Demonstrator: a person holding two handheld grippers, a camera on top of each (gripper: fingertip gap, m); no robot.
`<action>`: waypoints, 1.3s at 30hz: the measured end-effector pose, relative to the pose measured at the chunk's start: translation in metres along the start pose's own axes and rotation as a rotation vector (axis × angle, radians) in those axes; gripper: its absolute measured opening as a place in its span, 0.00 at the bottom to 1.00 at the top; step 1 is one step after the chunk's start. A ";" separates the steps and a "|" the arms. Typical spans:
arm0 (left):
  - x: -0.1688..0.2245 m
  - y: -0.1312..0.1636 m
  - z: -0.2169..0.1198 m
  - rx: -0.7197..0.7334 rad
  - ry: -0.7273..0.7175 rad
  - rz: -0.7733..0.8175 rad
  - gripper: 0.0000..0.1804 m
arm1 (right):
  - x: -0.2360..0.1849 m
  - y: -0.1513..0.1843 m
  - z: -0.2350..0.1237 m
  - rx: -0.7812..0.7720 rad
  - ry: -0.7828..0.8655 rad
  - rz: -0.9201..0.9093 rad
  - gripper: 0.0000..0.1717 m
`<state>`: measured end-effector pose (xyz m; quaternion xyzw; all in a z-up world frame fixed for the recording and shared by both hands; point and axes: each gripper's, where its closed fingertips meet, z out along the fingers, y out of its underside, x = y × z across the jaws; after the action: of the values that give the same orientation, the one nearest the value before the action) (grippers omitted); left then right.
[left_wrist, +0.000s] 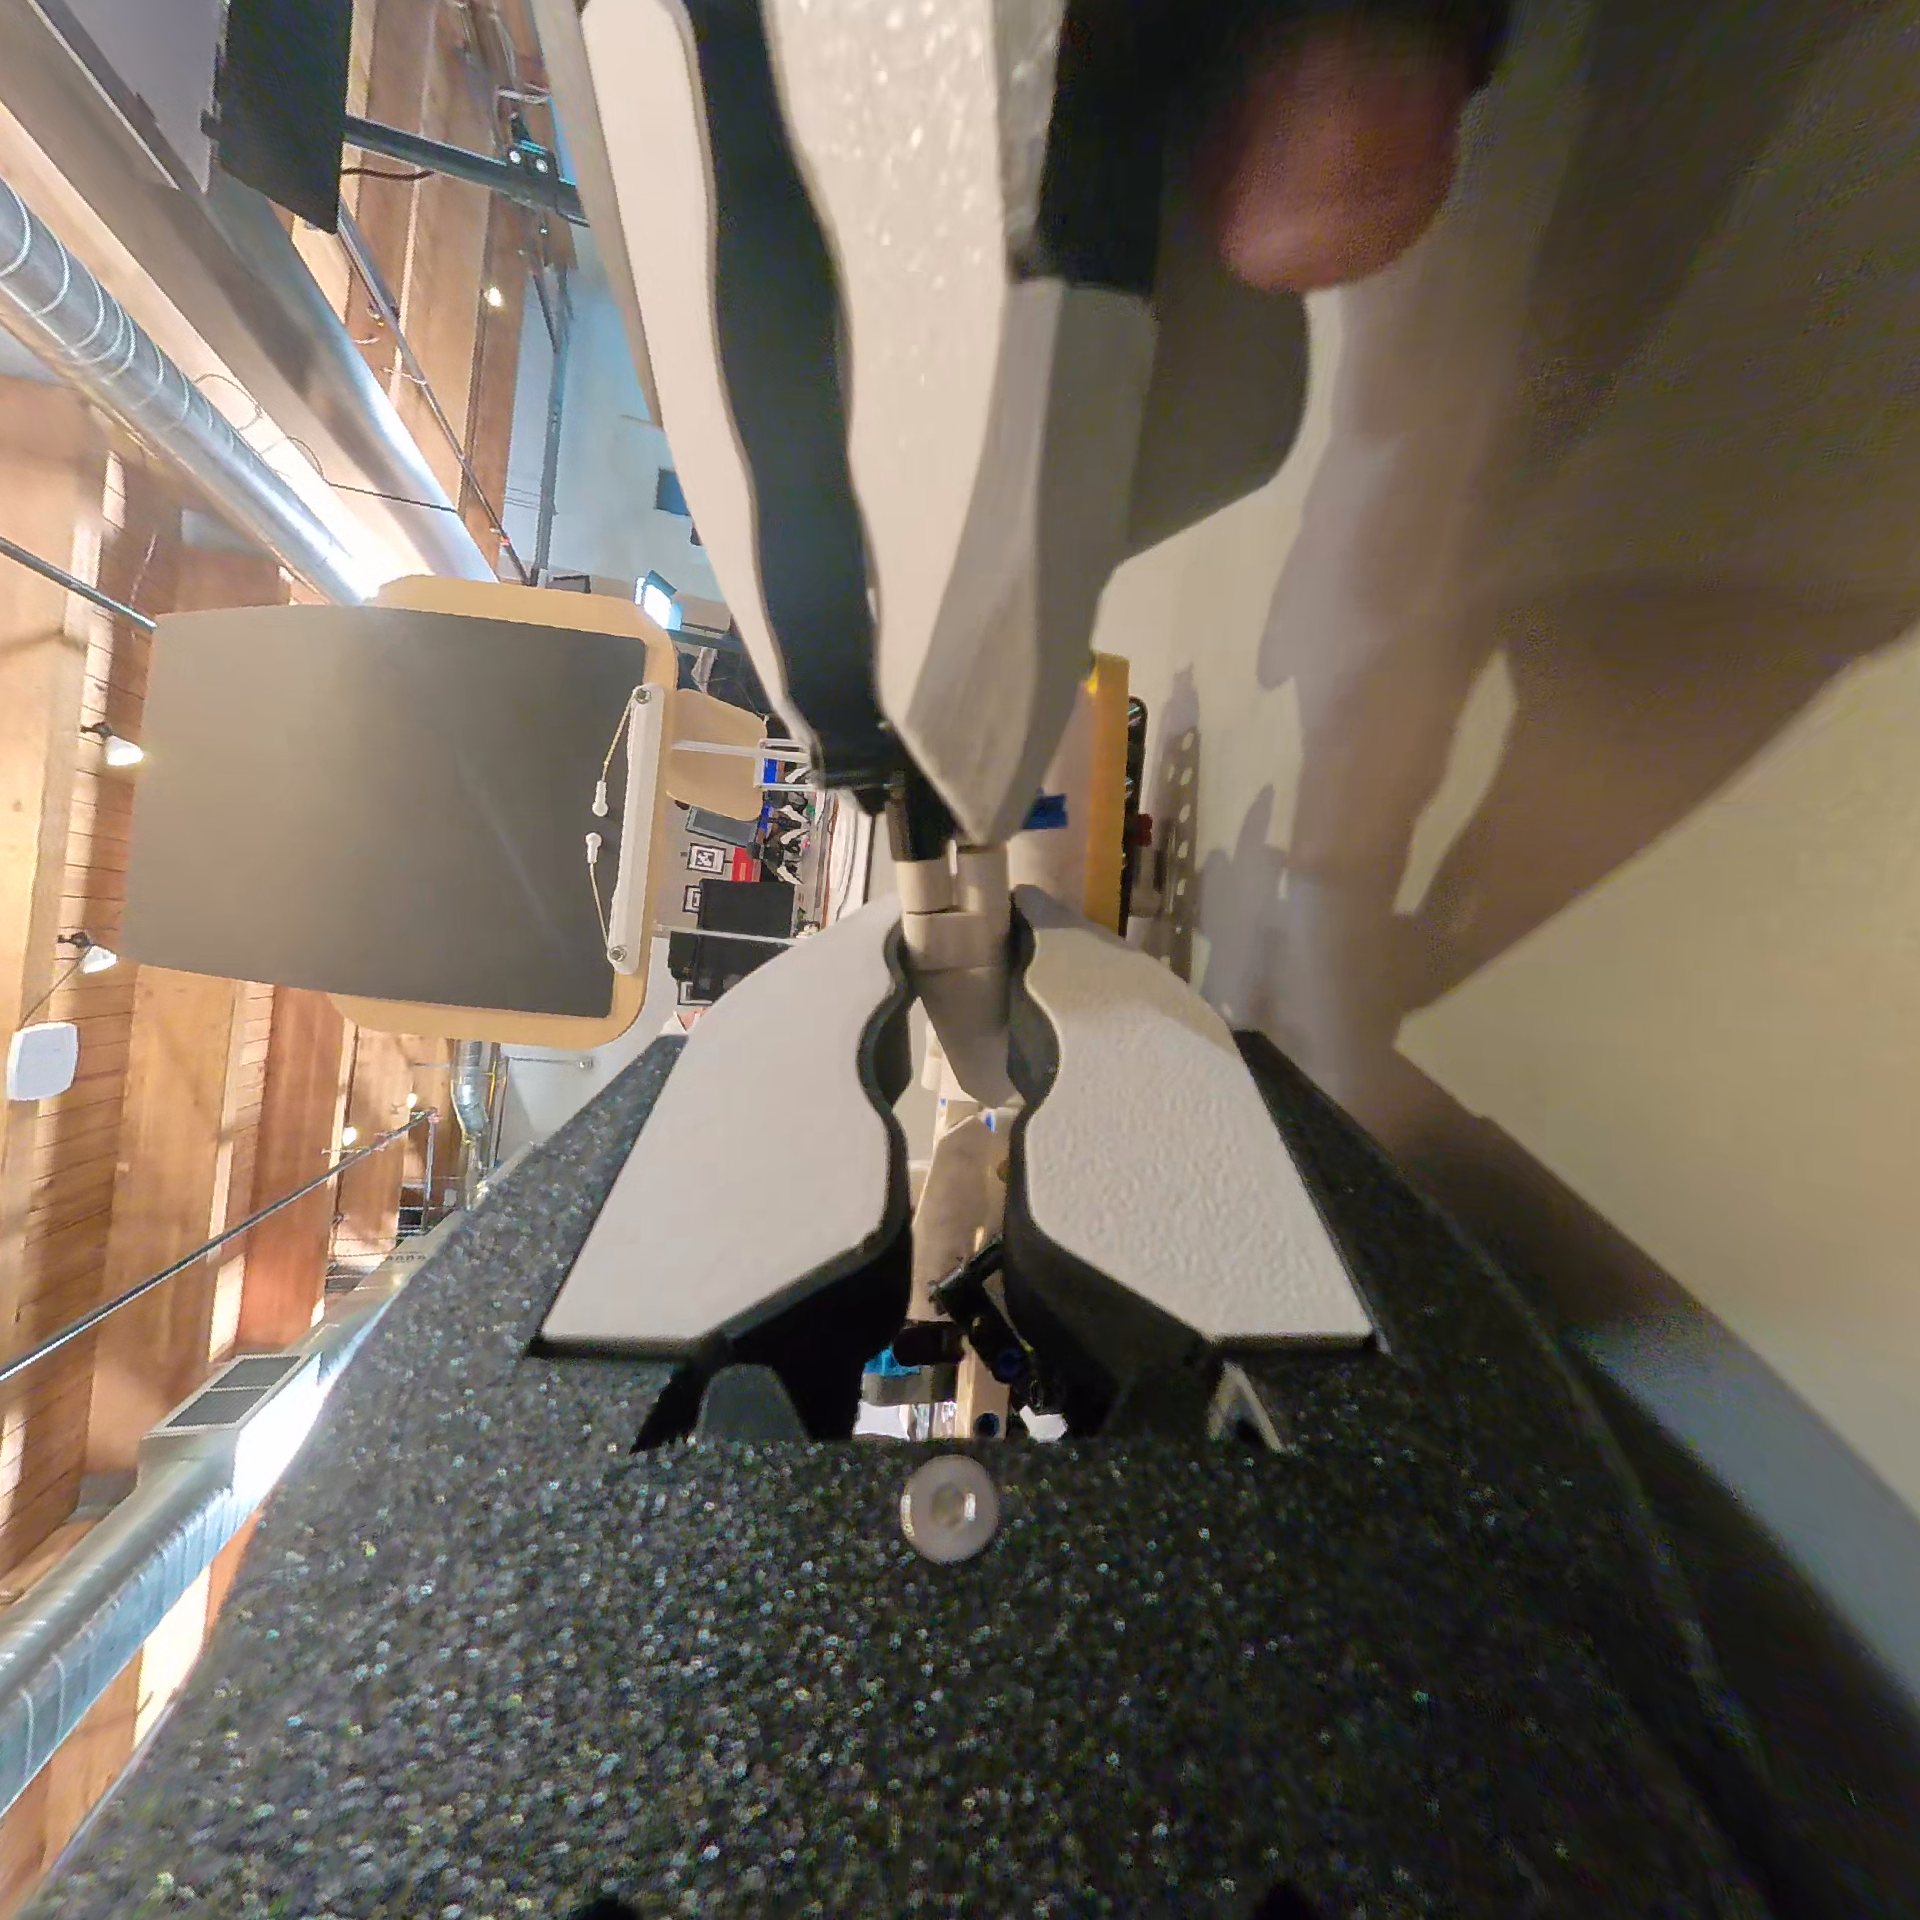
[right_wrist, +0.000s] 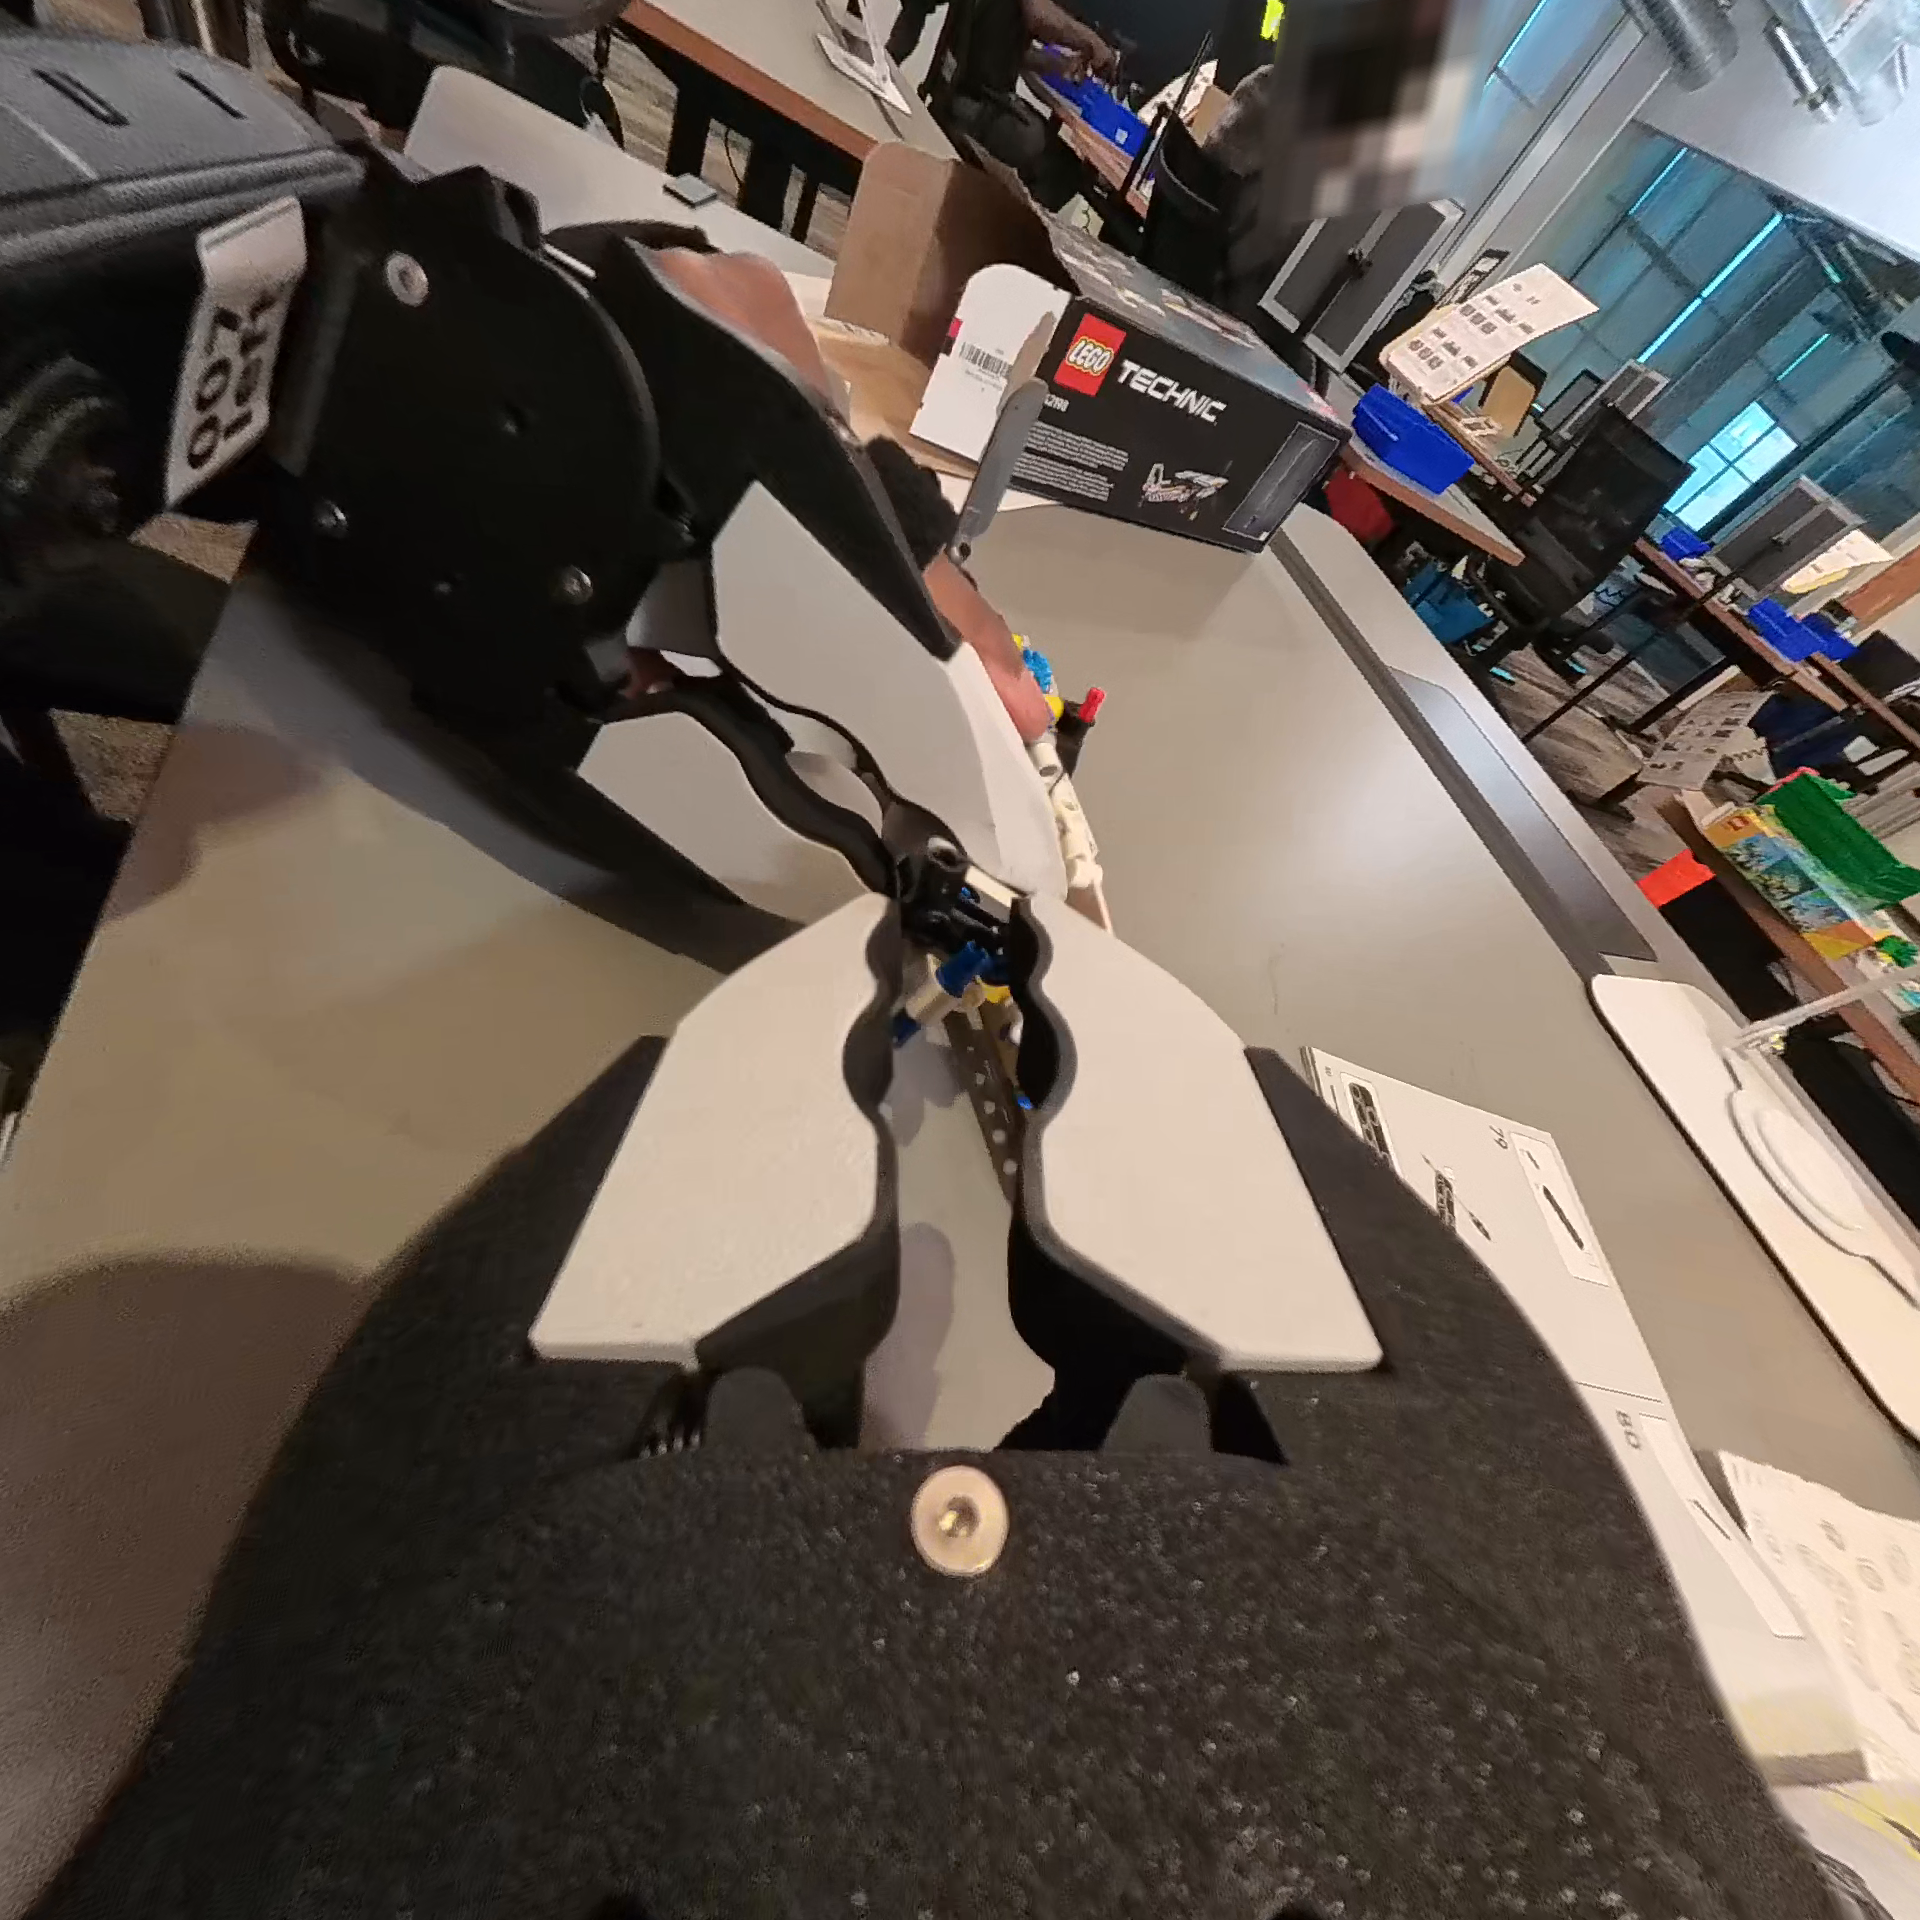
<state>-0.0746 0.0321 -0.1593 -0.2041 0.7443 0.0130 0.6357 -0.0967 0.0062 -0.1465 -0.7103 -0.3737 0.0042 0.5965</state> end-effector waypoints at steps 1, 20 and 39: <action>0.000 0.000 0.000 -0.001 0.000 0.003 0.09 | 0.001 0.000 0.000 -0.005 0.006 -0.006 0.11; 0.002 -0.012 0.001 0.009 -0.003 0.031 0.12 | 0.000 -0.003 -0.001 0.018 0.012 0.081 0.06; 0.009 -0.009 0.000 -0.034 0.070 0.140 0.11 | -0.002 0.009 0.000 -0.126 -0.032 0.155 0.07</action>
<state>-0.0728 0.0209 -0.1656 -0.1626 0.7781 0.0627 0.6035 -0.0931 0.0048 -0.1548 -0.7729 -0.3265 0.0381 0.5427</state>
